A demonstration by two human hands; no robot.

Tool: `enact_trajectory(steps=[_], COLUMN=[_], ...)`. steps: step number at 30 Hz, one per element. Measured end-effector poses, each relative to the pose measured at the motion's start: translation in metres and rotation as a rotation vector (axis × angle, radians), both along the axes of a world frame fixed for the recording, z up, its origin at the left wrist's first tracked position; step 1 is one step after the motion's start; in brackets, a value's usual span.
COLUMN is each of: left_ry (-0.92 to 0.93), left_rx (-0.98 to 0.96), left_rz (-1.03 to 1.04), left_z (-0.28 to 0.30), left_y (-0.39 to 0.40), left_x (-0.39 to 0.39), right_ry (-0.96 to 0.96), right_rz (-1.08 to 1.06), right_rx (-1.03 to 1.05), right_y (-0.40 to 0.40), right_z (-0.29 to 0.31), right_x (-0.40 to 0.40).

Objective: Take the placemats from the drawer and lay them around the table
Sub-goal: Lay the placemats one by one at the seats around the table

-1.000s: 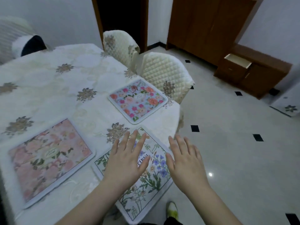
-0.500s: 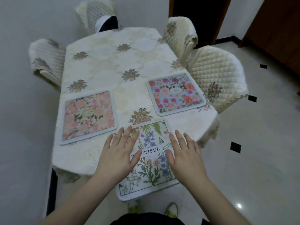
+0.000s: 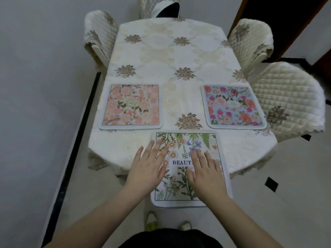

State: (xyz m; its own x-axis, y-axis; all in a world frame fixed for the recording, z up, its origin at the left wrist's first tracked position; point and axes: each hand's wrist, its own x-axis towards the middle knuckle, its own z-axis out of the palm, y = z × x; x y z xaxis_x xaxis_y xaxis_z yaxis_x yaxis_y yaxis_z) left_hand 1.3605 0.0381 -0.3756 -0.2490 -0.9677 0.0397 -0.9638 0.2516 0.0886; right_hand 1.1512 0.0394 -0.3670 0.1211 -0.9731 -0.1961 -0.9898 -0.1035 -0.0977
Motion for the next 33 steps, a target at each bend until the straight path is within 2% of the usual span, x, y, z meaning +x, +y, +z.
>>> enact_trajectory(steps=[9, 16, 23, 33], left_ry=[-0.029, -0.045, -0.11, -0.032], left_rx=[0.164, 0.238, 0.363, 0.342], left_rz=[0.046, 0.085, 0.221, 0.285], left_z=[-0.043, -0.069, -0.08, -0.087], left_y=[0.003, 0.001, -0.003, -0.003], left_x=[-0.002, -0.019, -0.017, -0.019], right_ry=[0.01, 0.011, -0.034, -0.053], right_rz=[0.016, 0.03, 0.032, 0.04], right_rx=[0.081, 0.148, 0.145, 0.229], right_y=[-0.005, -0.021, -0.036, -0.037], right_z=[-0.026, -0.056, -0.073, -0.073], right_x=[-0.003, -0.055, -0.102, -0.125])
